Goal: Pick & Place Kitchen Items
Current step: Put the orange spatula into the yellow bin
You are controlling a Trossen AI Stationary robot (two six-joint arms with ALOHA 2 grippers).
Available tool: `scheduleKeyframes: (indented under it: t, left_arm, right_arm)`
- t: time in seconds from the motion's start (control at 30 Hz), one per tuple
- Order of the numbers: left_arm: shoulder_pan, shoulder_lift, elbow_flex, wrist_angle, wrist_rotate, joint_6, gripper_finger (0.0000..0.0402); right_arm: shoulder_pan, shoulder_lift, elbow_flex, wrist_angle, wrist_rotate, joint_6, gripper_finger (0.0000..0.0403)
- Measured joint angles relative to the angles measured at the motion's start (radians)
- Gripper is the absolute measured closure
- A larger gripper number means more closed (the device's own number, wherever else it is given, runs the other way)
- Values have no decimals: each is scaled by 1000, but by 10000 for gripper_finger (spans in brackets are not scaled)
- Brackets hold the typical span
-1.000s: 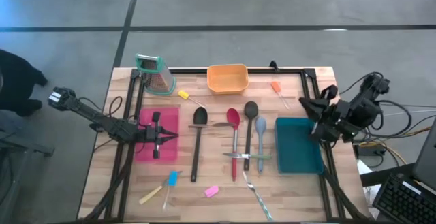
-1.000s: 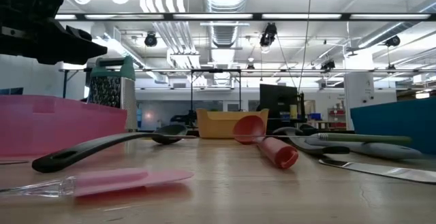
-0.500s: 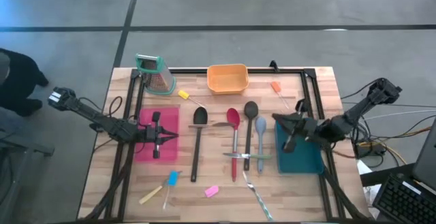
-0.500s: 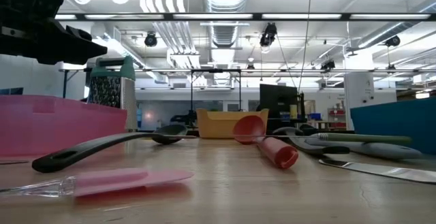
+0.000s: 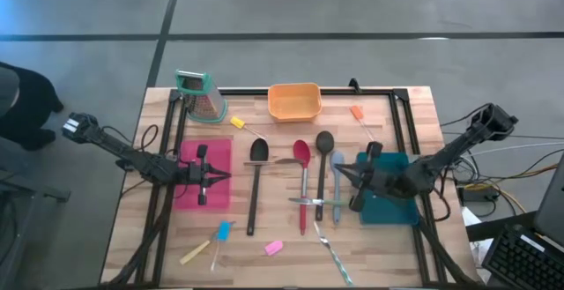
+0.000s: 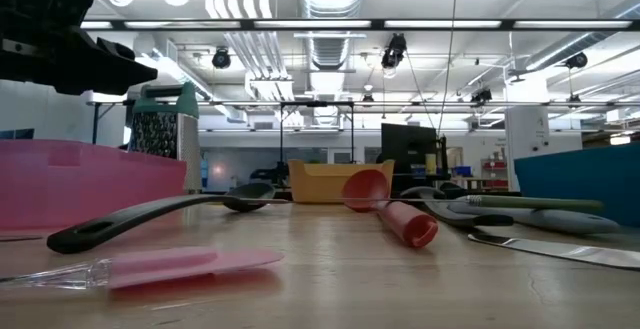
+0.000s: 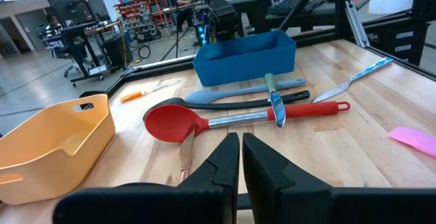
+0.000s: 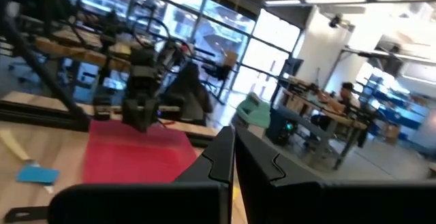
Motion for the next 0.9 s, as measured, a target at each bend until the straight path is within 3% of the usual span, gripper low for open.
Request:
scheduleKeyframes:
  t: [0.2,0.27,0.43,0.57,0.63,0.73,0.8,0.9]
  left_arm:
    - [0,0,0,0,0,0,378]
    - [0,0,0,0,0,0,378]
    - [0,0,0,0,0,0,378]
    - [0,1,0,-11,0,0,378]
    - [0,1,0,-16,0,0,378]
    - [0,2,0,-18,0,0,378]
    - [0,2,0,-19,0,0,378]
    - [0,2,0,-23,0,0,378]
  right_arm:
    - [-34,19,2,-35,0,-57,394]
    - [-58,16,3,-83,44,-96,394]
    - [-198,-45,95,-359,340,-71,394]
    - [-391,-111,202,-748,304,82,394]
    - [-507,-146,284,-1007,206,241,394]
    - [-708,-161,394,-1380,-108,497,394]
    - [-838,-156,432,-1516,-305,542,394]
    - [-998,-140,456,-1577,-431,515,394]
